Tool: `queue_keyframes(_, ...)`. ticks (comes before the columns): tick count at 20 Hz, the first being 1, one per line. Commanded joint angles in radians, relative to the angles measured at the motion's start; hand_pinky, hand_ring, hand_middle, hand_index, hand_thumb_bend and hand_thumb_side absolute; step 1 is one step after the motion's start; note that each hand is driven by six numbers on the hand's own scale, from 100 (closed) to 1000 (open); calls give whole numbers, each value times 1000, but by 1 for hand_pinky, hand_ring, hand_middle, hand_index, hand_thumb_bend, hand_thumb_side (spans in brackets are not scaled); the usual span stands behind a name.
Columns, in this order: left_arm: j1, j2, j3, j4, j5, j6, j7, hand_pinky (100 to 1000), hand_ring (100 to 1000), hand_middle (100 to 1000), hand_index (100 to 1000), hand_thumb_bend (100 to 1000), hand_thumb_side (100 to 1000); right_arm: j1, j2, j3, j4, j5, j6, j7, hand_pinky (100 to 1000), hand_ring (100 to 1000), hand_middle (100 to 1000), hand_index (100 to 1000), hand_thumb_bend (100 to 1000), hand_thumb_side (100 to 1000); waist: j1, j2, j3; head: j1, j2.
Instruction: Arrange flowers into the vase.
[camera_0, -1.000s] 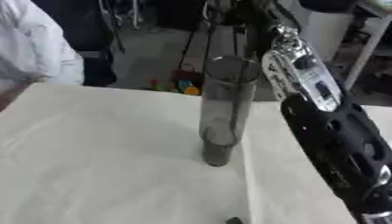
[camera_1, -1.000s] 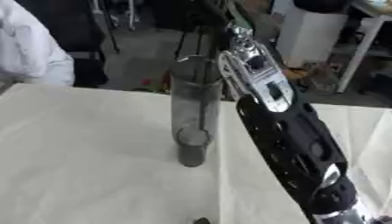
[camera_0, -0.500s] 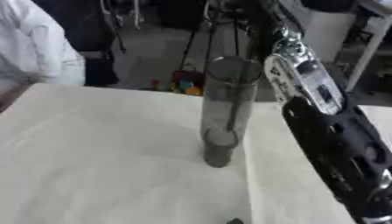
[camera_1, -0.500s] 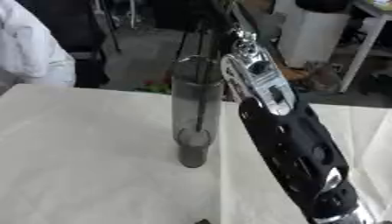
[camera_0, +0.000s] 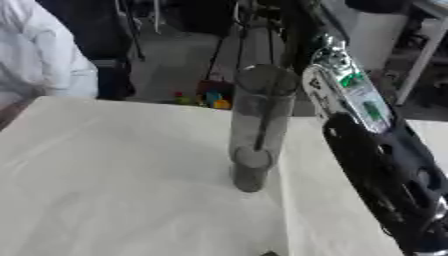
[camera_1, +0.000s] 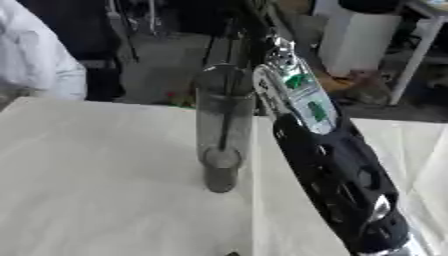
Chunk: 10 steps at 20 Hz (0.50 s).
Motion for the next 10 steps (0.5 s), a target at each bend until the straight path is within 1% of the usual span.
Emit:
queue_keyframes(1,-18,2,-3,-18,2,-2,-4,904,995,910,1000,150,1000,-14,-14,-2,-15,11,-9,14,1000,809,650,100,541,611,7,-18,1,0,-12)
queue_keyframes(4,-18,2,-2,-18,1,-2,-4,904,995,910,1000,150,1000,-11,-13,-2,-12,31,-13,29,1000,809,650,100,541,611,7,-17,0,0,-12)
queue_keyframes(9,-18,2,-2,-18,1,-2,-4,904,995,910,1000,150,1000,-11,-12,-5,-8,39,-15,37,1000,809,650,100,541,611,7,-17,0,1,-12)
queue_keyframes(10,-18,2,-2,-18,1,-2,-4,903,995,909,1000,148,1000,-11,-13,-4,-8,40,-15,37,1000,811,632,140,533,698,7,-17,-1,1,-12)
